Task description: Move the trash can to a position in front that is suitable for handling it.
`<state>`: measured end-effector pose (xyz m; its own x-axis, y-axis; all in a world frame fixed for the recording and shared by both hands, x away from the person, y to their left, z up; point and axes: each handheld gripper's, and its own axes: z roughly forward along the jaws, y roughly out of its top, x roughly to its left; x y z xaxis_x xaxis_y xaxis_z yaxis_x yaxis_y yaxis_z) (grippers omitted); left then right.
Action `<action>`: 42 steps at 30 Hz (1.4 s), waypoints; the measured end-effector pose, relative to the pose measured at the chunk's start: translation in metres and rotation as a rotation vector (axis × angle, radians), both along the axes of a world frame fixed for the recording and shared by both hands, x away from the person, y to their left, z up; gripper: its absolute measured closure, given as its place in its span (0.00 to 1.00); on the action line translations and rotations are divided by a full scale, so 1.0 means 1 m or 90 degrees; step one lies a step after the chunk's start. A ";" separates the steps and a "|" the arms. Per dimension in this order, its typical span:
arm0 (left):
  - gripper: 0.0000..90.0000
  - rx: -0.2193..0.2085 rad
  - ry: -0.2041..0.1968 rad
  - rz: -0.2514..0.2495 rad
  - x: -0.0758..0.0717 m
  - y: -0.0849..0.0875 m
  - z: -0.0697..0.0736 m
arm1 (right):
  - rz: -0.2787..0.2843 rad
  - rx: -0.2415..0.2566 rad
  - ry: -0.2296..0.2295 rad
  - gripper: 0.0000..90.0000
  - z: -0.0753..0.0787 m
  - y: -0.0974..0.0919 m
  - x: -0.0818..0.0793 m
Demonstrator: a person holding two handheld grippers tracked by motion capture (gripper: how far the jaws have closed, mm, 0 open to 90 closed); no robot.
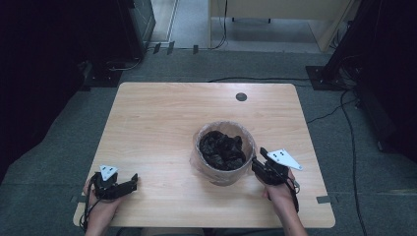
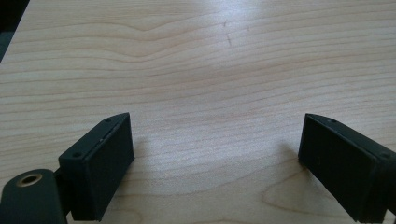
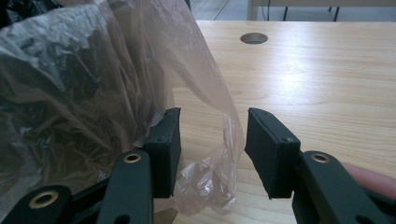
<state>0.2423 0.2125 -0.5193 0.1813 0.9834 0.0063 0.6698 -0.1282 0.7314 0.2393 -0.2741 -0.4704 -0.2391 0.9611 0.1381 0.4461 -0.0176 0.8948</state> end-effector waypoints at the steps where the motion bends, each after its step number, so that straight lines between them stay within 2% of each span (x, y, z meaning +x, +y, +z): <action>1: 0.11 0.000 0.000 0.000 0.000 0.000 0.000 | 0.004 0.000 -0.001 0.62 0.000 0.002 0.000; 15: 0.12 -0.001 -0.001 0.005 0.000 -0.002 0.000 | 0.051 0.004 0.001 0.62 0.000 0.025 -0.003; 24: 0.12 0.000 0.000 0.001 0.001 -0.002 0.000 | 0.100 0.003 0.000 0.62 -0.001 0.038 -0.007; 27: 0.12 -0.001 -0.001 0.000 0.001 -0.002 0.000 | 0.129 0.004 -0.008 0.61 -0.001 0.041 -0.009; 32: 0.12 -0.001 -0.001 0.000 0.001 -0.002 0.000 | 0.174 0.027 -0.037 0.55 0.003 0.041 -0.014; 35: 0.12 -0.001 -0.001 0.000 0.001 -0.002 0.000 | 0.166 0.038 -0.043 0.51 0.006 0.035 -0.014; 42: 0.12 -0.001 -0.001 0.000 0.001 -0.002 0.000 | 0.097 0.051 -0.029 0.42 0.006 0.013 -0.012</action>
